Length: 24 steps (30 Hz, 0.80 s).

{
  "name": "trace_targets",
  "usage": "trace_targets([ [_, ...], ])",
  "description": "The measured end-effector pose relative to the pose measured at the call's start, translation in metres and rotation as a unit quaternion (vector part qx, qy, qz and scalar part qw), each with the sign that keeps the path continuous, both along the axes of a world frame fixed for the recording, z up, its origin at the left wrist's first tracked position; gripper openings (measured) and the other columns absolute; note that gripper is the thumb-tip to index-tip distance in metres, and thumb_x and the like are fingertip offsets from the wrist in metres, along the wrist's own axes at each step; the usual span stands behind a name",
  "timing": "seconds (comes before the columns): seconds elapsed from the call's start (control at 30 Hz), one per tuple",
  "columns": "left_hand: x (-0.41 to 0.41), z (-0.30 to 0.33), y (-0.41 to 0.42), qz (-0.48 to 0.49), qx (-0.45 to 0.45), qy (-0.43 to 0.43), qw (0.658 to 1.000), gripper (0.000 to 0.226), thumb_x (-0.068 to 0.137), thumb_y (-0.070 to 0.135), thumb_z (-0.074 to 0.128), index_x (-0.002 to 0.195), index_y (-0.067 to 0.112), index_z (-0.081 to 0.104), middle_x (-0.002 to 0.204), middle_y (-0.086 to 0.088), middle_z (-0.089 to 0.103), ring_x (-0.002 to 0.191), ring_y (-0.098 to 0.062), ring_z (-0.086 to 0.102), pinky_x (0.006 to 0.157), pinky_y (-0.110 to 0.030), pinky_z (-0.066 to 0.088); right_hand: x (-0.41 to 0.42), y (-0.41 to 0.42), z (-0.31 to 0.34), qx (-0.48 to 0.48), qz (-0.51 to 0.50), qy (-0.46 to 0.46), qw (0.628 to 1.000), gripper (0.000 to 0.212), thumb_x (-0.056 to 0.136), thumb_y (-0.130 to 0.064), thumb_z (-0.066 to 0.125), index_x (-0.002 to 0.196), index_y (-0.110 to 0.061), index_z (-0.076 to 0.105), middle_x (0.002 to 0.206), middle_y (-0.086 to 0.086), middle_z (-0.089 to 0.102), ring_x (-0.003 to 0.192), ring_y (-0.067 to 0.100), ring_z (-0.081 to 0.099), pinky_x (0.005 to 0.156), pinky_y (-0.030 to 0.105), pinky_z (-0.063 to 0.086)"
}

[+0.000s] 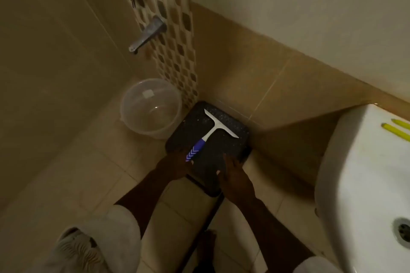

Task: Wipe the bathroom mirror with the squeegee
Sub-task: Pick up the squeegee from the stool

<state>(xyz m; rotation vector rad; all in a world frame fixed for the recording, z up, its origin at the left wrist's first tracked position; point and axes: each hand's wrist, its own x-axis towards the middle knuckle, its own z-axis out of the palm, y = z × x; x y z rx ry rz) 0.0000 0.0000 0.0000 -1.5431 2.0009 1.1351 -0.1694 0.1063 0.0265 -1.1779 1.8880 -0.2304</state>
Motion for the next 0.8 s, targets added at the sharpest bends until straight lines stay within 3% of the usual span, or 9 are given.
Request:
trace_targets([
  [0.1, -0.005, -0.020, -0.001, 0.041, 0.024, 0.008, 0.999, 0.054, 0.097, 0.035, 0.047, 0.143, 0.013, 0.030, 0.141, -0.014, 0.043, 0.124, -0.028, 0.046, 0.104, -0.039, 0.039, 0.003, -0.007, -0.018, 0.052, -0.064, -0.086, 0.993, 0.059, 0.095, -0.029, 0.053, 0.148, -0.017, 0.028, 0.149, 0.008, 0.036, 0.134, 0.024, 0.038, 0.108, 0.042, 0.038],
  [0.2, -0.010, -0.041, -0.003, 0.041, 0.024, 0.007, 0.999, 0.055, 0.097, 0.034, 0.047, 0.144, 0.012, 0.029, 0.137, -0.016, 0.046, 0.123, -0.030, 0.047, 0.105, -0.044, 0.038, 0.005, -0.015, -0.036, 0.097, -0.152, -0.153, 0.972, 0.054, 0.093, -0.025, 0.057, 0.143, -0.013, 0.038, 0.143, 0.008, 0.044, 0.129, 0.023, 0.044, 0.102, 0.027, 0.036],
  [0.33, -0.014, -0.062, -0.011, 0.057, 0.012, -0.004, 0.998, 0.056, 0.097, 0.036, 0.046, 0.144, 0.014, 0.025, 0.135, -0.015, 0.048, 0.118, -0.030, 0.050, 0.101, -0.046, 0.042, 0.003, -0.025, -0.059, 0.147, -0.250, -0.215, 0.933, 0.049, 0.094, -0.022, 0.055, 0.140, -0.013, 0.042, 0.138, 0.012, 0.050, 0.124, 0.026, 0.049, 0.105, 0.042, 0.040],
  [0.47, -0.017, -0.081, -0.016, 0.077, 0.014, -0.002, 0.997, 0.059, 0.098, 0.033, 0.045, 0.147, 0.011, 0.020, 0.140, -0.017, 0.044, 0.125, -0.034, 0.045, 0.104, -0.045, 0.039, 0.008, -0.031, -0.076, 0.161, -0.316, -0.268, 0.896, 0.047, 0.094, -0.015, 0.054, 0.139, -0.011, 0.042, 0.134, 0.012, 0.053, 0.121, 0.026, 0.052, 0.097, 0.039, 0.042],
  [0.67, -0.023, -0.103, -0.017, 0.101, 0.011, 0.025, 0.994, 0.060, 0.097, 0.028, 0.048, 0.148, 0.014, 0.020, 0.137, -0.015, 0.046, 0.123, -0.030, 0.048, 0.103, -0.046, 0.041, 0.029, -0.058, -0.098, 0.189, -0.322, -0.291, 0.881, 0.051, 0.095, -0.019, 0.052, 0.143, -0.017, 0.036, 0.141, 0.013, 0.045, 0.128, 0.027, 0.045, 0.105, 0.044, 0.041],
  [0.8, -0.023, -0.114, -0.019, 0.115, -0.004, 0.064, 0.991, 0.059, 0.097, 0.024, 0.047, 0.148, 0.013, 0.020, 0.144, -0.015, 0.040, 0.130, -0.029, 0.042, 0.109, -0.046, 0.034, 0.048, -0.072, -0.116, 0.145, -0.369, -0.380, 0.835, 0.051, 0.097, -0.010, 0.044, 0.146, -0.018, 0.029, 0.147, 0.014, 0.038, 0.133, 0.032, 0.040, 0.102, 0.042, 0.040],
])
